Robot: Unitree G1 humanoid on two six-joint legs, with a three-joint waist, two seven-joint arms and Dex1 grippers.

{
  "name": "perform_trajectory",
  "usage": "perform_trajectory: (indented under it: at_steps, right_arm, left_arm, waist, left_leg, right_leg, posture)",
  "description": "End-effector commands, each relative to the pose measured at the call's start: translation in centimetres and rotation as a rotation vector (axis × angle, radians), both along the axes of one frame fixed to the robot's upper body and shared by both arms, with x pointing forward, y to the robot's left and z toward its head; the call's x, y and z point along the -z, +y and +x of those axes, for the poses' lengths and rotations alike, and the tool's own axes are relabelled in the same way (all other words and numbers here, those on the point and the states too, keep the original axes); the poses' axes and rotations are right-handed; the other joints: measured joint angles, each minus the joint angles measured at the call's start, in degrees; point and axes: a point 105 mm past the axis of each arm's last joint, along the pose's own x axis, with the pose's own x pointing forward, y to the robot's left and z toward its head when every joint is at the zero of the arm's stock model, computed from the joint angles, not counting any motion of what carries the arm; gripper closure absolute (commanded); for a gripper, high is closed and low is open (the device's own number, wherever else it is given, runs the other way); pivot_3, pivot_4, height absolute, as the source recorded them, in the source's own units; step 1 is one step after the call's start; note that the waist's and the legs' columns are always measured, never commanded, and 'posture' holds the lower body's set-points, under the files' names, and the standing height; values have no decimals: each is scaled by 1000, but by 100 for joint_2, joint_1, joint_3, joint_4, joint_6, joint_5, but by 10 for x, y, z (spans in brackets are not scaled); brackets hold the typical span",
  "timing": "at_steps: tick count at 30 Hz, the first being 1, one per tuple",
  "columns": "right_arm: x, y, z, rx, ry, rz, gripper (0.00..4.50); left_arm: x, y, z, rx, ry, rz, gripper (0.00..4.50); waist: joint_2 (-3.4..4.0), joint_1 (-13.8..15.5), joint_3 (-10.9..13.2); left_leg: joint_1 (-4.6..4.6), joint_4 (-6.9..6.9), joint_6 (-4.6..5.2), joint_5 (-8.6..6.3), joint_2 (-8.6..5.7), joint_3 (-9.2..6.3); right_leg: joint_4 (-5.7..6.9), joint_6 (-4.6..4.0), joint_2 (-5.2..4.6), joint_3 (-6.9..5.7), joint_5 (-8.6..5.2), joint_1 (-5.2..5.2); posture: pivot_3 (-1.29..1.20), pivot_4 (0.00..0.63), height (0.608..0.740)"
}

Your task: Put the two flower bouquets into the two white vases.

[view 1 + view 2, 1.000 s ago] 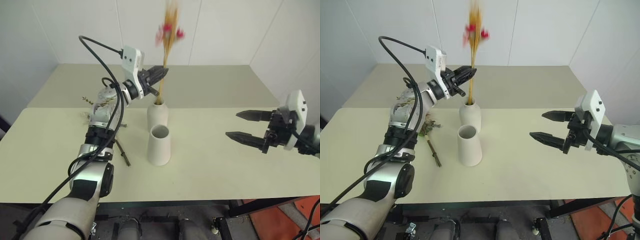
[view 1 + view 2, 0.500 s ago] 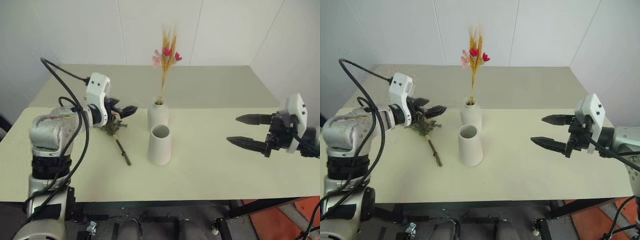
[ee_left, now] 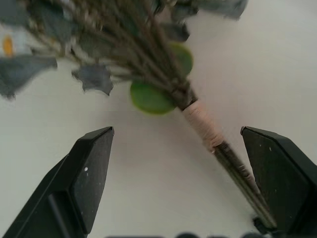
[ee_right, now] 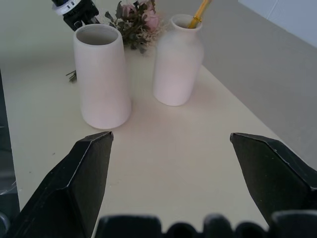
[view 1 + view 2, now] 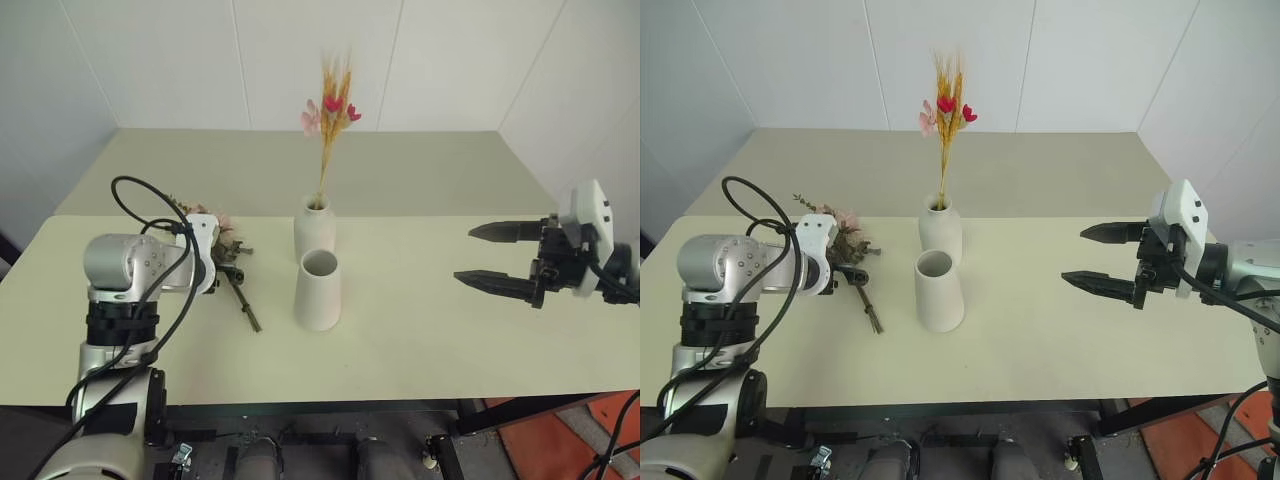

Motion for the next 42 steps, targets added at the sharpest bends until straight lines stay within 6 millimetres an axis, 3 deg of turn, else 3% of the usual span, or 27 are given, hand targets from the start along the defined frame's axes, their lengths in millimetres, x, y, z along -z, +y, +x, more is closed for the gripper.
perform_trajectory:
  at_steps: [1,3,6,10,18,24,28,32,36,42]
  right_arm:
    - [-12,0,-6,-15,-65,-9,0]
    - [-12,-1,-7,-15,-66,-10,0]
    - [-12,-2,-8,-15,-67,-10,0]
    - [-13,-3,-9,-12,-67,-10,0]
    - [-12,-3,-6,-26,-61,-8,0]
    - [-12,-1,-3,-49,-49,-12,0]
    - [-10,-4,-5,-77,-23,-31,0]
    - [-12,-7,-8,-95,-15,-39,0]
    - [-14,-11,-13,-116,-5,-34,0]
    - [-12,-12,-25,-155,13,-27,0]
  left_arm:
    - [5,1,0,-60,19,-6,31]
    - [5,-4,2,-66,19,-14,31]
    - [4,-11,5,-67,17,-21,656]
    - [-2,-11,7,-76,-3,-19,1953]
    - [-30,14,10,-189,-111,-14,4399]
    - [-69,25,7,-202,-325,-131,4399]
    - [-138,16,-1,-51,-768,-353,4399]
    - [-182,-5,-22,183,-974,-519,4399]
    - [-205,-34,-41,424,-1053,-647,4399]
    - [-218,-82,-62,745,-1065,-783,4399]
  waist:
    - [2,4,-2]
    - [3,4,-2]
    - [5,3,-4]
    - [5,4,-4]
    - [4,0,-3]
    - [3,-16,-2]
    - [2,-4,-2]
    - [3,9,-2]
    - [2,16,-2]
    - [3,10,-2]
  left_leg:
    - [4,0,0,0,-1,0]
    - [9,0,0,0,-2,0]
    - [13,1,0,0,-4,0]
    - [12,1,0,0,-4,0]
    - [5,1,-1,0,-5,0]
    - [1,0,-1,-1,-5,0]
    - [0,-1,-4,-2,-4,0]
    - [1,0,-5,-3,-4,3]
    - [1,4,-5,-3,-5,3]
    - [0,4,-5,-3,-4,2]
  right_leg:
    - [0,-1,0,0,1,4]
    - [1,0,0,0,0,9]
    - [1,3,-1,1,-1,12]
    - [1,3,-1,1,-1,12]
    - [0,1,-1,1,1,6]
    - [-1,-2,0,1,2,1]
    - [-4,-6,-1,0,5,2]
    - [-8,-9,-2,1,7,5]
    - [-8,-4,-2,0,3,8]
    - [-8,6,-1,1,-2,8]
  posture:
    - [0,150,740]
    - [0,150,740]
    - [0,150,740]
    - [0,150,740]
    - [0,150,740]
    - [0,150,740]
    - [0,150,740]
    - [0,150,740]
    - [0,150,740]
    - [0,150,740]
